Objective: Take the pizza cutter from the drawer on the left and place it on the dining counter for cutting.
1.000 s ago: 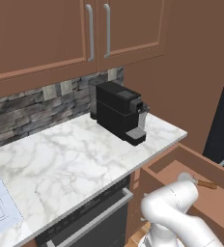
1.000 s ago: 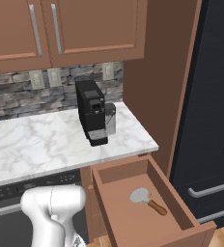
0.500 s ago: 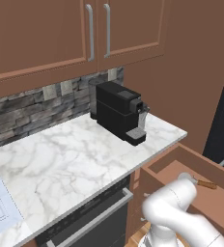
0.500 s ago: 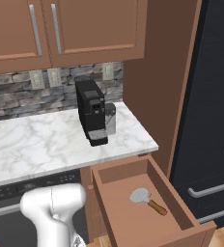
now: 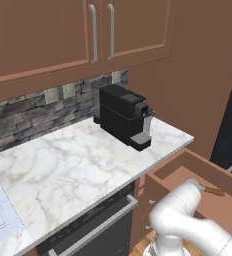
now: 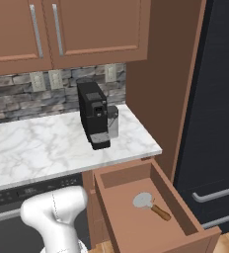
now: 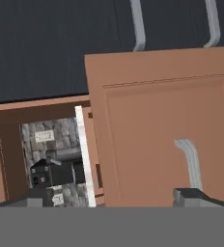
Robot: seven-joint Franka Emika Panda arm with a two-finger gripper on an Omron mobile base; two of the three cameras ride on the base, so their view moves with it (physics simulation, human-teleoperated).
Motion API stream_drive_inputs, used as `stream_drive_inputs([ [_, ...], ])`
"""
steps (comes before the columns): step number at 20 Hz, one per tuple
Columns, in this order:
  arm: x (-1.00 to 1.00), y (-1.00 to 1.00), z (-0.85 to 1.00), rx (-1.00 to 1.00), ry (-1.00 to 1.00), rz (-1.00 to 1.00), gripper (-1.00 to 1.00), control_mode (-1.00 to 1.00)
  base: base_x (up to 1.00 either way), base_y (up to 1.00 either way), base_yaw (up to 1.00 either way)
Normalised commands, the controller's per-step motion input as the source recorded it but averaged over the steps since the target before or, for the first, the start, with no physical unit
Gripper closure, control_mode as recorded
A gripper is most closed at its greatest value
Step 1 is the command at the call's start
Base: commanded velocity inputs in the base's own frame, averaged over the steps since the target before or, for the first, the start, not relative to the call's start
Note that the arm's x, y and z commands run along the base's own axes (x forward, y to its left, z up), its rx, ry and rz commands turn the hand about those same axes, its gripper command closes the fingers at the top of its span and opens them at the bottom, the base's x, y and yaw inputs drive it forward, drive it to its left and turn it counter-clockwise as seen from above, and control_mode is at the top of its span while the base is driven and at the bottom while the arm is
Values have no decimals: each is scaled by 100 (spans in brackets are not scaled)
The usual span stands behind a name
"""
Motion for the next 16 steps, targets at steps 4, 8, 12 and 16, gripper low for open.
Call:
stream_drive_inputs([
  [4, -3, 36, 74, -6, 0, -4, -100, -100, 0, 0, 0],
  [8, 0, 78, 51, -18, 0, 0, -100, -100, 0, 0, 0],
  [12, 0, 64, 67, -13, -3, 0, -100, -100, 0, 0, 0],
  [16, 10, 59, 83, -6, -2, 0, -100, -100, 0, 0, 0],
])
